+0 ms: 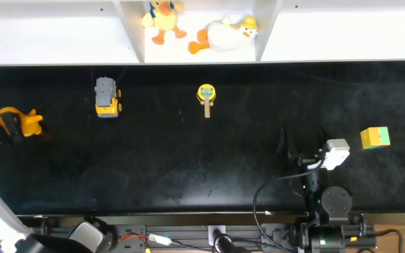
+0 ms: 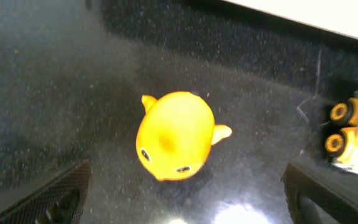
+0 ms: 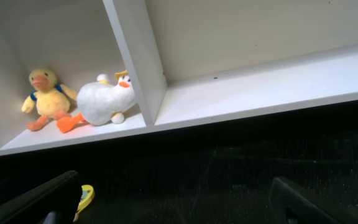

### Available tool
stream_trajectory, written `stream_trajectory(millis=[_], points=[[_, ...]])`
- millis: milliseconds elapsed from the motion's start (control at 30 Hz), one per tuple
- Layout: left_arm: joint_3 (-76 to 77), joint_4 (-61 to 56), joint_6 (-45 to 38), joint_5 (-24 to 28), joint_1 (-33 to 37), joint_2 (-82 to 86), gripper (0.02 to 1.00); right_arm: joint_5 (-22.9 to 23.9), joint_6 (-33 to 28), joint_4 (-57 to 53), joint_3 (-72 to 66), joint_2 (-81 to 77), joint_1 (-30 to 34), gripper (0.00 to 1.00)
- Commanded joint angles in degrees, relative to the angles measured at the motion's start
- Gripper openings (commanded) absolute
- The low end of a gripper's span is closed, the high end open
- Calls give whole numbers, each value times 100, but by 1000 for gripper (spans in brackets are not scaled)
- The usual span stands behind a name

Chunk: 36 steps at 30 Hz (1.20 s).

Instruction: Store Toys

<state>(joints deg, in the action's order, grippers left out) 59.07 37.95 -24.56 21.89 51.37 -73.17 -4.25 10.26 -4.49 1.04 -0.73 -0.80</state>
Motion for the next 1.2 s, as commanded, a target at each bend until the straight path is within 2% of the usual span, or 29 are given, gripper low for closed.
stream_trajectory(millis=[33, 500, 700, 833, 867, 967, 1100, 1200], points=[[-551, -584, -247, 214, 109, -4, 998, -17, -17, 31, -72, 48, -31, 996], [-1692, -2538, -546, 973, 240, -310, 998, -17, -17, 31, -72, 46, -31, 993], [-1692, -2898, -546, 1014, 240, -831, 989, -17, -17, 31, -72, 46, -31, 996], [-1692, -3034, -544, 1110, 243, -949, 910, -17, -17, 31, -72, 46, -31, 993], [-1692, -3029, -544, 1113, 243, -946, 875, -17, -17, 31, -72, 46, -31, 993], [-1692, -2957, -544, 1108, 243, -946, 689, -17, -17, 31, -72, 46, -31, 996], [-1692, -2809, -542, 1108, 243, -946, 590, -17, -17, 31, -72, 46, -31, 998], [-1692, -2756, -518, 1108, 243, -946, 470, -17, -17, 31, -72, 46, -31, 996]])
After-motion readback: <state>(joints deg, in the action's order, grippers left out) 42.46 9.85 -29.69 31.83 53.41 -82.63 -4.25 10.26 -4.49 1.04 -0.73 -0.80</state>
